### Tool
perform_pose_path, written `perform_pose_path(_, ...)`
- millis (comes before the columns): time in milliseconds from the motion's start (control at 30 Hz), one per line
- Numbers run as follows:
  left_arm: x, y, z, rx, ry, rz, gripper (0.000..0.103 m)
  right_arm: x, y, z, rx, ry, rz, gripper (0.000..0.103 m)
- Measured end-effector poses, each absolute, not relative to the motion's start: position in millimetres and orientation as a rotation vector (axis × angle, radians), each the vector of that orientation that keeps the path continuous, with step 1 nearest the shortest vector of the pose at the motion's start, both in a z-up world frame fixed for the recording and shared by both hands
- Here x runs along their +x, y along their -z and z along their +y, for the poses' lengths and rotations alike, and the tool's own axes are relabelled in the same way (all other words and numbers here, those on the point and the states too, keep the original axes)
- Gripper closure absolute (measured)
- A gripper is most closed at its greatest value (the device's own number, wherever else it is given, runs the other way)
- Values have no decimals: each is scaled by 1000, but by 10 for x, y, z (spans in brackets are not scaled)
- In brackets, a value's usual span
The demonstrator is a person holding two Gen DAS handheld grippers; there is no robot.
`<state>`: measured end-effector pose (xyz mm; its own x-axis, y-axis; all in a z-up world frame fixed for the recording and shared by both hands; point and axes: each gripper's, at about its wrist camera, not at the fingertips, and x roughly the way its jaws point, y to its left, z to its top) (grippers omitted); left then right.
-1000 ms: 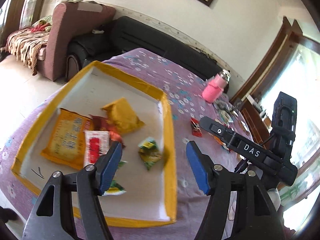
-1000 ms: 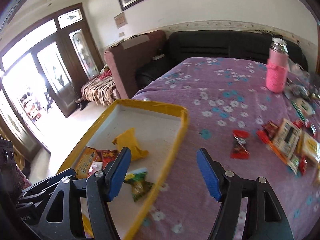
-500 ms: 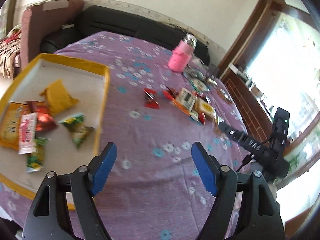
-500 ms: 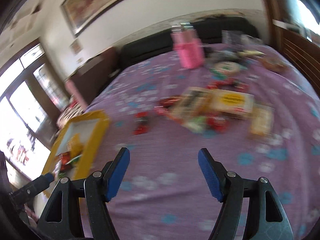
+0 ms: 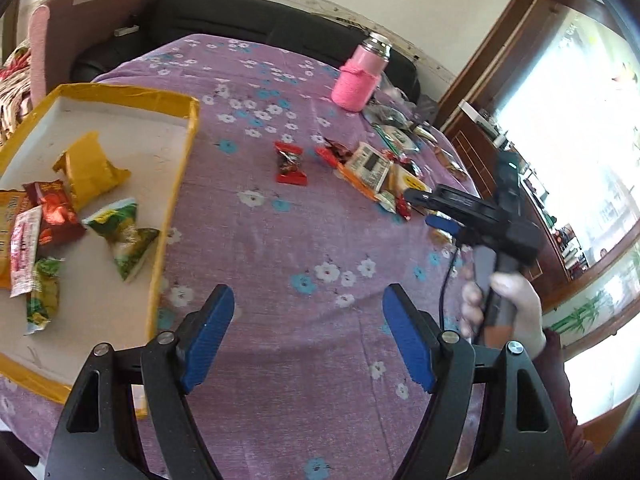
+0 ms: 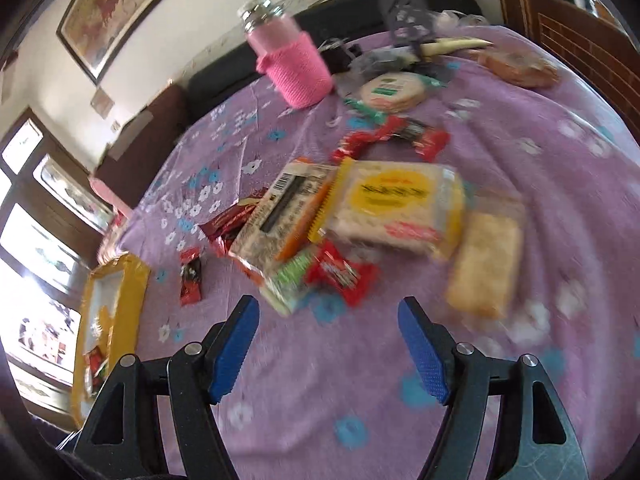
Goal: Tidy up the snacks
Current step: 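Move both tools back to the snacks, right tool toward the green packet, then grasp the green packet with the right tool while the left tool grasps a red candy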
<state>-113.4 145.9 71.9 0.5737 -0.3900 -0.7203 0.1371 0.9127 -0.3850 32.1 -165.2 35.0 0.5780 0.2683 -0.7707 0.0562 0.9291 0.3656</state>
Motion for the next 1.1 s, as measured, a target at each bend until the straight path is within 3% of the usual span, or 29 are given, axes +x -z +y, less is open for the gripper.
perform_pose_path(133,-1137,-707,1569,-316,303,909,26,655,-256,-1407,218,-17,971,32)
perform_pose_path(200,-1124,-684,1606,-324,301,913,26,707,-168,-1346,203,-34,1005,45)
perform_pose_path(233,-1114,-671,1619,-326,301,915,26,677,-174,-1280,165,-21,990,58)
perform_pose_path(400,-1082,-597,1628,-327,304,932,26,307,-178,-1000,158,-289,1087,68)
perform_pose_path(467,-1084,-571,1600,-322,306,937,26,153,-246,-1066,252,-380,1073,67)
perform_pose_path(567,-1070,-541,1506,-308,315,957,26,41,-334,-1266,304,-322,998,55)
perform_pose_path(900,-1111,-623,1352,-223,309,933,26,91,-117,-973,281,-281,988,54)
perform_pose_path(1100,-1053,-553,1183,-200,329,961,26,237,-123,-797,241,-256,944,35)
